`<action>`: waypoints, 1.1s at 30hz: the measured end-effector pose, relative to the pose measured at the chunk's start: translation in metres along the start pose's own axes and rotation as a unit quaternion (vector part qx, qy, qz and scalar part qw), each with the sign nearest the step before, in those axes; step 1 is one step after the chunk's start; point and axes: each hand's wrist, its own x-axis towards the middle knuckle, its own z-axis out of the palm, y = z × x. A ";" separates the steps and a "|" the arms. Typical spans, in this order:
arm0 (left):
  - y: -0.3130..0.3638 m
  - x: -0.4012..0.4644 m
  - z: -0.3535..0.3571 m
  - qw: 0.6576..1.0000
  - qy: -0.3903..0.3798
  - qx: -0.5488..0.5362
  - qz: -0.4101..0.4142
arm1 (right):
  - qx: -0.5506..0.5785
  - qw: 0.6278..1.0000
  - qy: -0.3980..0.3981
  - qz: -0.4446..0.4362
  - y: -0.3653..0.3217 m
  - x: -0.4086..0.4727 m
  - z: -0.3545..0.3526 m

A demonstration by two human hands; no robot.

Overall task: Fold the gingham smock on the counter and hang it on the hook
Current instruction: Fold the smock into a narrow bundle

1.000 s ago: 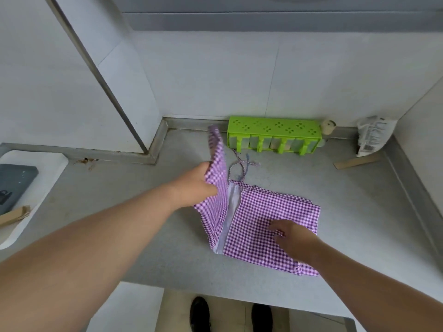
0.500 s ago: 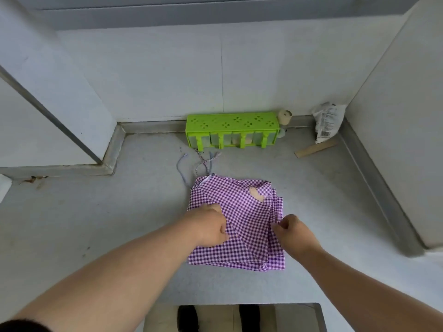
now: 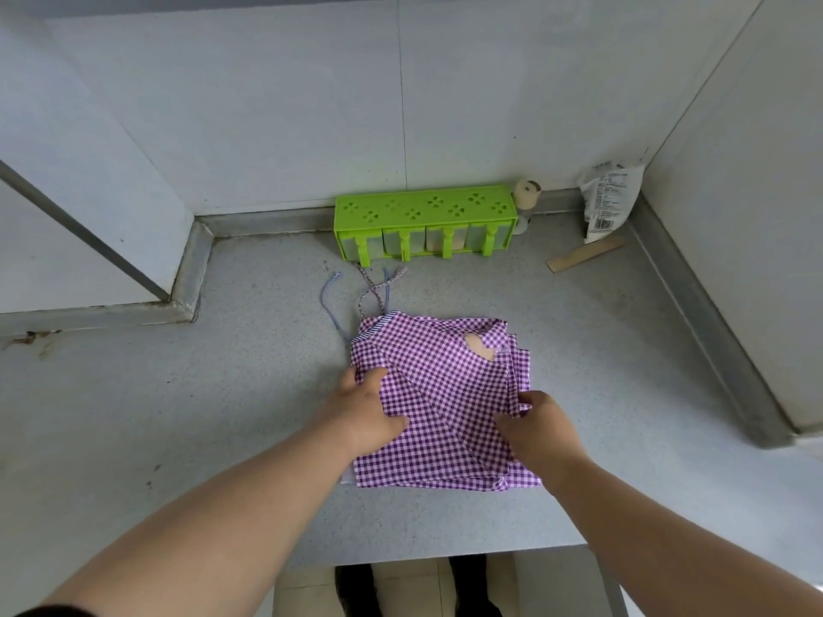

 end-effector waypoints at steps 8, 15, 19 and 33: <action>-0.002 0.005 -0.004 1.000 -0.012 -0.009 -0.006 | -0.072 0.996 -0.048 0.026 0.002 -0.004 -0.006; -0.002 0.007 -0.004 0.998 -0.022 -0.031 -0.041 | -0.121 0.989 -0.076 0.046 0.020 -0.004 0.003; -0.001 0.007 -0.004 0.988 -0.005 -0.129 -0.079 | -0.177 0.983 -0.055 0.009 0.024 -0.005 0.007; -0.013 -0.006 -0.005 0.974 0.013 -0.177 -0.141 | -0.137 0.990 0.005 -0.042 0.030 -0.010 0.005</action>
